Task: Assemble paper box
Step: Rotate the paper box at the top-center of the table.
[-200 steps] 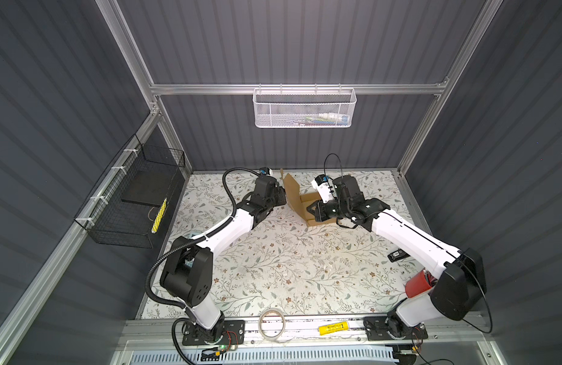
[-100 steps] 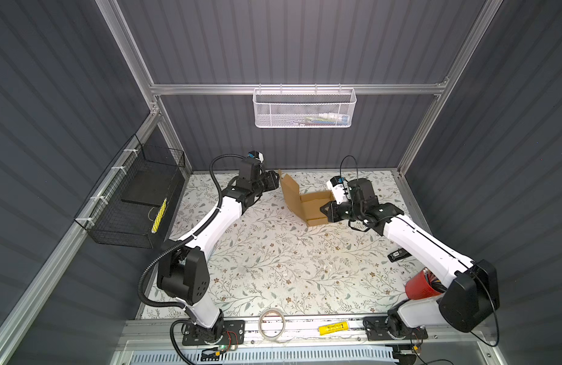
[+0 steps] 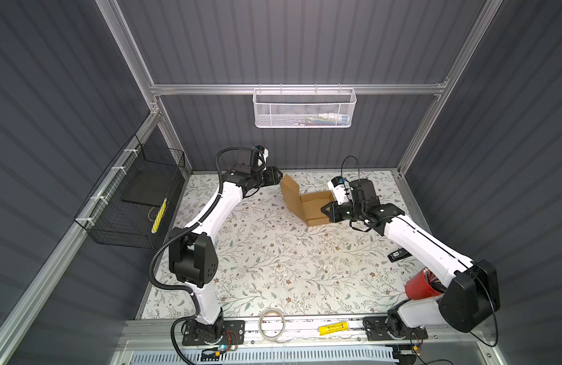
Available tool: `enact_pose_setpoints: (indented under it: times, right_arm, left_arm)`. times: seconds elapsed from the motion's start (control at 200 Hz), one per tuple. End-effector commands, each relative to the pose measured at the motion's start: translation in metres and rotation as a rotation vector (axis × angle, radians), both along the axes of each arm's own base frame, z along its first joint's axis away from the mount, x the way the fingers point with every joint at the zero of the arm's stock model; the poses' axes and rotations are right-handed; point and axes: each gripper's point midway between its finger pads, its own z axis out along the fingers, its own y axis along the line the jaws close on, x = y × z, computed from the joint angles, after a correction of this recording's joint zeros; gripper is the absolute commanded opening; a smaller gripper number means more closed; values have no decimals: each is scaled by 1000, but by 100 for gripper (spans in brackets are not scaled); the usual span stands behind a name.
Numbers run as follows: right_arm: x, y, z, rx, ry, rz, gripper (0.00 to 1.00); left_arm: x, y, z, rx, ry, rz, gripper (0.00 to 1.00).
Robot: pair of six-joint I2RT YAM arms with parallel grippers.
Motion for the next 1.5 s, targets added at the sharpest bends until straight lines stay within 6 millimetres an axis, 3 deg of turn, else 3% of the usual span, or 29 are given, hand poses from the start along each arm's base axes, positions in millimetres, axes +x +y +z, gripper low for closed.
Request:
enact_pose_setpoints:
  times: [0.0, 0.375, 0.79, 0.986, 1.236, 1.496]
  right_arm:
    - [-4, -2, 8, 18, -32, 15, 10]
    - [-7, -13, 7, 24, -34, -4, 10]
    - [-11, -20, 3, 31, -35, -16, 10]
    - [-13, -26, 2, 35, -38, -28, 10]
    - [-15, -34, 2, 39, -40, -47, 10]
    - [-15, -40, 1, 34, -34, -61, 14]
  left_arm:
    - [-14, -9, -9, 5, 74, -93, 54]
    - [-28, -23, -45, 175, 146, -138, 47]
    - [-25, -25, -54, 305, 137, -139, 24]
    - [-23, -23, -49, 338, 124, -140, 14]
    - [-22, -22, -29, 388, 84, -190, 2]
    - [-33, -20, -11, 453, 47, -306, 0]
